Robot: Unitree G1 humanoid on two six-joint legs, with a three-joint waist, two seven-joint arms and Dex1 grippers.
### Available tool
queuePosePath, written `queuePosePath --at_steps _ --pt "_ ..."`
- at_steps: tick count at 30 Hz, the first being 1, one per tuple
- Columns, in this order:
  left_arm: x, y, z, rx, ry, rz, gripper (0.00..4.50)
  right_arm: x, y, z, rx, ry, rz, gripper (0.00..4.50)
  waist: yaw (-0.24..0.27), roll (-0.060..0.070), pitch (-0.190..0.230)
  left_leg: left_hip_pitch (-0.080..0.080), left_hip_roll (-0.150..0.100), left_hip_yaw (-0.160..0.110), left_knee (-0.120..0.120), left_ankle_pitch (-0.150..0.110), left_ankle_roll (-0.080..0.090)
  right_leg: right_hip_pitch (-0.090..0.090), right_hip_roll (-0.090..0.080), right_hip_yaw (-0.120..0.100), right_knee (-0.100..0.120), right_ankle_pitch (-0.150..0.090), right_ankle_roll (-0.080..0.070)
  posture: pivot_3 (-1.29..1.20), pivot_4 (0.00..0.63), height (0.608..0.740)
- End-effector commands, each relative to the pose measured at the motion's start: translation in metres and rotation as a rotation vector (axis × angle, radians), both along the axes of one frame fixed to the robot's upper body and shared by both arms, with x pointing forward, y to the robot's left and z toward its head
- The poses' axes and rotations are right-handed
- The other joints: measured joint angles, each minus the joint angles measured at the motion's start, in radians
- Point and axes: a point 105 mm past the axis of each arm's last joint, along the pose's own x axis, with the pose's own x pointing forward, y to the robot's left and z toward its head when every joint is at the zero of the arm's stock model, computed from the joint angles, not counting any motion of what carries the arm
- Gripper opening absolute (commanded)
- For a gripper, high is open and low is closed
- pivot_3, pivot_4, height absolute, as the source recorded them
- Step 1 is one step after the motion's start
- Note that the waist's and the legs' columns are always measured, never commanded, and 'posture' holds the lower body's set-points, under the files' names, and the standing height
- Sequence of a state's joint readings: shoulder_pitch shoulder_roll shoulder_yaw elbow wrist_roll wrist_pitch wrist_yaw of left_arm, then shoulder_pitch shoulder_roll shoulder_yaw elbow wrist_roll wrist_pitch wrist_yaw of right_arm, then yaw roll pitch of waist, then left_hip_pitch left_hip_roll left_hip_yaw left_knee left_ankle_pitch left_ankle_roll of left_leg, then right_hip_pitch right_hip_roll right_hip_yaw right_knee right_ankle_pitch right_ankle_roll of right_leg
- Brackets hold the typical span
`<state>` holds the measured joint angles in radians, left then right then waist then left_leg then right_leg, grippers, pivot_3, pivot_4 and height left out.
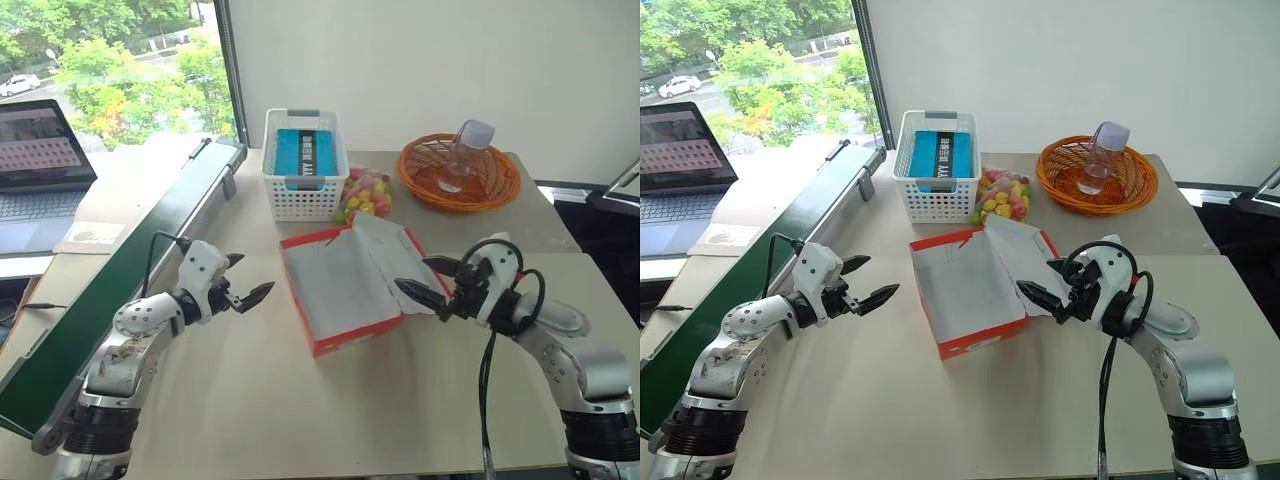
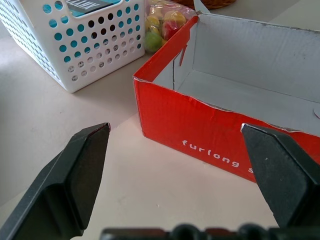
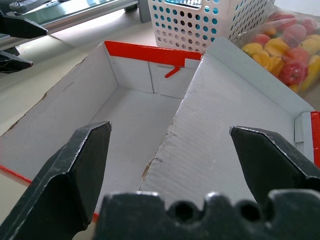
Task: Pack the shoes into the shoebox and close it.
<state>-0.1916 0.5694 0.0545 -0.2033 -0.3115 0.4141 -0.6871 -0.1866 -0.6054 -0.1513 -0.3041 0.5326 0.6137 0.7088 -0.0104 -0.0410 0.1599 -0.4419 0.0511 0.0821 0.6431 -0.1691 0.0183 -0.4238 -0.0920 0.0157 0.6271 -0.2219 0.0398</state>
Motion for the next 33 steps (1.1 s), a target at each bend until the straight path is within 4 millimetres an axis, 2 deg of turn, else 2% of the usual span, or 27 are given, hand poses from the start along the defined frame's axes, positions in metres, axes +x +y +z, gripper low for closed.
queuePosePath --at_steps 1,4,7,8,11,14,18,24,27,29,33 --pt "0.003 -0.001 0.013 -0.009 -0.062 -0.006 4.50 0.001 0.001 0.019 0.000 -0.070 -0.009 4.48 0.000 0.000 0.000 0.000 0.000 0.000 0.000 0.000 0.000 0.000 0.000 0.000 0.000 0.000 0.000 0.00 0.150 0.740" --pt "0.007 -0.001 0.020 -0.038 -0.075 0.014 4.50 0.005 0.005 0.024 -0.020 -0.080 -0.012 4.48 0.000 0.000 0.000 0.000 0.000 0.000 0.000 0.000 0.000 0.000 0.000 0.000 0.000 0.000 0.000 0.00 0.150 0.740" --pt "0.022 0.027 0.035 -0.058 -0.108 0.153 4.50 0.019 0.021 0.040 -0.034 -0.121 -0.007 4.48 -0.005 0.000 0.000 0.000 0.000 0.000 0.000 0.000 0.000 0.000 0.001 0.000 0.001 0.000 0.000 0.00 0.150 0.740" --pt "0.028 0.042 0.038 -0.055 -0.118 0.221 4.50 0.025 0.028 0.046 -0.043 -0.139 -0.003 4.48 -0.007 0.000 0.000 0.000 0.000 0.000 0.000 0.000 0.000 -0.001 0.001 0.001 0.001 0.001 0.000 0.00 0.150 0.740" --pt "0.038 0.071 0.044 -0.037 -0.135 0.349 4.50 0.041 0.042 0.057 -0.045 -0.174 0.001 4.48 -0.008 0.000 0.000 0.001 0.001 -0.001 0.000 0.000 0.000 -0.001 0.002 0.000 0.002 0.001 0.001 0.00 0.150 0.740" --pt "0.043 0.093 0.055 -0.049 -0.156 0.433 4.50 0.053 0.056 0.062 -0.025 -0.186 0.019 4.48 -0.003 0.000 0.000 0.000 0.000 -0.001 0.000 0.000 0.000 0.000 0.002 0.000 0.001 0.001 0.002 0.00 0.150 0.740" --pt "0.043 0.108 0.062 -0.027 -0.165 0.475 4.50 0.066 0.072 0.060 -0.042 -0.198 0.048 4.48 0.006 0.000 0.000 -0.004 -0.001 -0.002 0.000 0.000 0.000 -0.002 0.001 -0.001 0.001 0.001 0.003 0.00 0.150 0.740" --pt "0.039 0.114 0.062 -0.010 -0.161 0.492 4.50 0.075 0.094 0.057 -0.052 -0.221 0.092 4.48 0.001 0.000 0.000 -0.003 -0.001 -0.001 0.000 0.000 0.000 -0.002 0.001 -0.001 0.002 0.001 0.002 0.00 0.150 0.740" --pt "0.036 0.108 0.059 -0.046 -0.145 0.487 4.50 0.069 0.108 0.055 -0.049 -0.233 0.152 4.48 -0.003 0.000 0.000 -0.003 -0.001 -0.001 0.000 0.000 0.000 -0.002 0.001 -0.001 0.002 0.001 0.002 0.00 0.150 0.740" --pt "0.035 0.103 0.057 -0.020 -0.158 0.499 4.50 0.062 0.113 0.060 -0.023 -0.259 0.183 4.48 -0.004 0.000 0.000 -0.003 -0.001 -0.001 0.000 0.000 0.000 -0.002 0.001 -0.001 0.002 0.001 0.002 0.00 0.150 0.740" --pt "0.036 0.098 0.049 0.025 -0.168 0.539 4.50 0.055 0.113 0.070 -0.004 -0.329 0.170 4.48 -0.002 0.000 0.000 -0.003 -0.001 -0.002 0.000 0.000 0.000 -0.002 0.001 -0.001 0.003 0.001 0.002 0.00 0.150 0.740"
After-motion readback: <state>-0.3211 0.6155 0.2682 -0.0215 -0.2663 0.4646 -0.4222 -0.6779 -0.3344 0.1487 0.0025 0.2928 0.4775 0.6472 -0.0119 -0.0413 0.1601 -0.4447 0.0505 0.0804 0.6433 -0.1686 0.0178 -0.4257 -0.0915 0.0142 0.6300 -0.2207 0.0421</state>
